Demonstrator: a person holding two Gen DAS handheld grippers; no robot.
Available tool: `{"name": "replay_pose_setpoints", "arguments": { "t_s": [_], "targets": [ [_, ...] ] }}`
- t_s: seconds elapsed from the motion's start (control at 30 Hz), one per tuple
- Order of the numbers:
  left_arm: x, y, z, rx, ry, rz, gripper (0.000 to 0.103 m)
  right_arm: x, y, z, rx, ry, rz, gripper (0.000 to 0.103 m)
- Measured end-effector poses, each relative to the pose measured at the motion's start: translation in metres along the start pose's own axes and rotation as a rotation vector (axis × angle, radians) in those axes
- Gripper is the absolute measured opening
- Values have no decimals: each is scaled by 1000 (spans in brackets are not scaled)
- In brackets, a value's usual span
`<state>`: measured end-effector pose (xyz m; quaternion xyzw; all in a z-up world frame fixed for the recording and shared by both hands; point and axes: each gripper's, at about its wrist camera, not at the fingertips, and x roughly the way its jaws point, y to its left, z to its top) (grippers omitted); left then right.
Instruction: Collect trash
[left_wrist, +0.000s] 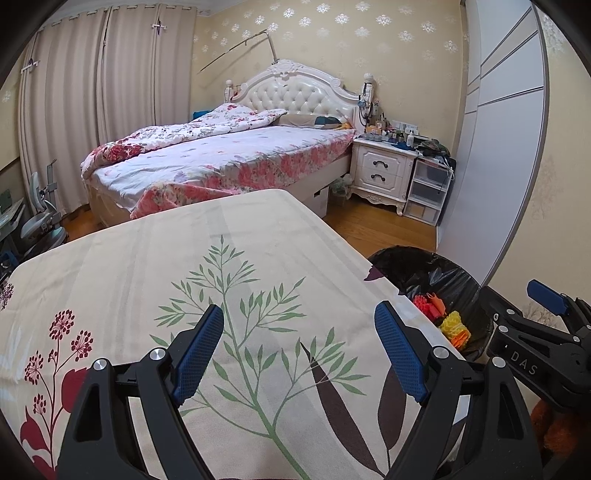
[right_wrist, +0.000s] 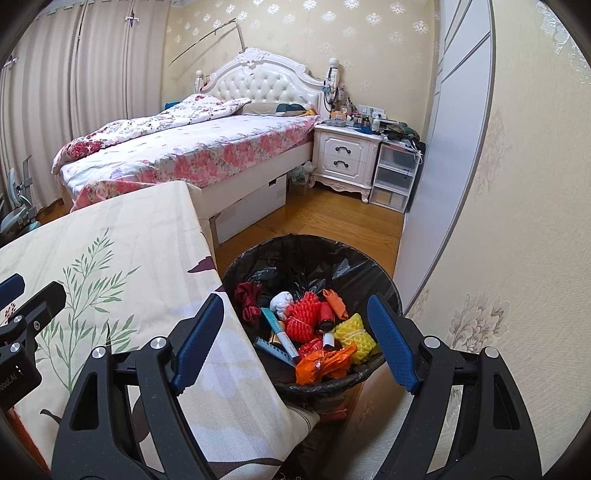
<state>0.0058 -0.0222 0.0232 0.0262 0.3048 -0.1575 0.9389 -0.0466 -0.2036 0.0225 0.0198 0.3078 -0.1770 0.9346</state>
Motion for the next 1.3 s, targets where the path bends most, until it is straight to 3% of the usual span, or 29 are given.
{"name": "replay_pose_setpoints", "arguments": {
  "t_s": [0.5,0.73,1.0,1.3],
  "targets": [
    [-1,-1,0,-2,-5,19,81,1,0,0,-2,1,1,78],
    [-3,1,1,-15,-6,-18,84,2,2,-3,-4,4,3,78],
    [-4,-1,1,10,-15,8,85,3,4,-5,-6,5,4,78],
    [4,17,-3,-31,31,50,85,8,22,-8,-36,18,29,78]
  ]
}}
